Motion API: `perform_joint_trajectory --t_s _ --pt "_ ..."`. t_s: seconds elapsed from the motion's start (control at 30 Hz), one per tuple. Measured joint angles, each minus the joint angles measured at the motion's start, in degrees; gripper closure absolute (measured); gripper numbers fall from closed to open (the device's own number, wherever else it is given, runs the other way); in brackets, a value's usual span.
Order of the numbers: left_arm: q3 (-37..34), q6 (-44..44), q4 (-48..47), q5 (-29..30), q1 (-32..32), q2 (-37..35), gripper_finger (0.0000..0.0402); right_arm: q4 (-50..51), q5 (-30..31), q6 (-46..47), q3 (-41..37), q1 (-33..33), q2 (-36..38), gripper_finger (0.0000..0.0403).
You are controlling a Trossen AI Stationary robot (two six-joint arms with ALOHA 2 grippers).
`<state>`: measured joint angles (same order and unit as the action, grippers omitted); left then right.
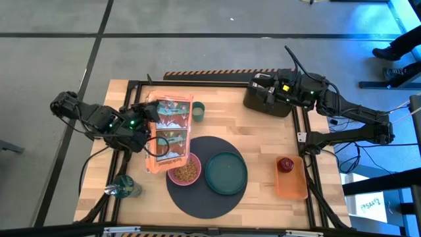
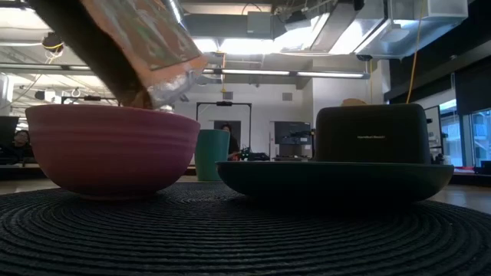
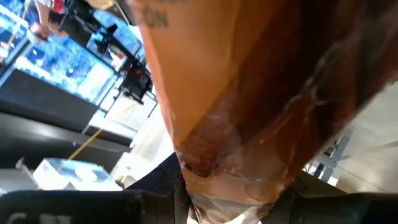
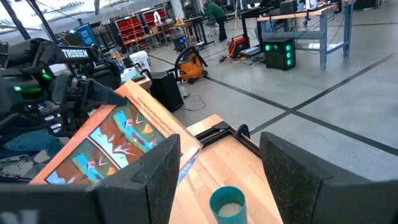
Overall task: Arrange a breakfast setting
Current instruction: Pour the cereal from the cereal box into the pink bowl
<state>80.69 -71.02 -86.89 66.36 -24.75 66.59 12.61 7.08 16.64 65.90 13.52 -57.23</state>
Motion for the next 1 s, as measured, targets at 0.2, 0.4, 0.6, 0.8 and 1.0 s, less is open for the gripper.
perform_joint_trajectory --t_s 0.2,0.4,0.6,0.8,1.0 --pt "0.91 -0.16 -0.16 0.35 -0.13 -0.03 0.0275 0.03 0.01 0.02 0.0 -0.04 0.0 0.0194" --pt "0.91 -0.52 -0.12 0.82 -0.68 0.35 0.0275 0.03 0.01 0.0 0.01 -0.04 -0.02 0.0194" --pt "0.91 -1.49 -0.09 1.12 -0.73 0.4 0.0275 0.03 0.55 0.01 0.0 -0.02 -0.02 0.0194" --pt "0.89 -1.58 -0.01 1.07 -1.25 0.75 0.0275 0.03 0.94 0.0 0.0 -0.02 -0.02 0.0194" --pt "0.89 -1.63 -0.11 0.92 -1.64 1.03 0.0275 0.14 0.98 0.01 0.01 0.0 -0.02 0.0194"
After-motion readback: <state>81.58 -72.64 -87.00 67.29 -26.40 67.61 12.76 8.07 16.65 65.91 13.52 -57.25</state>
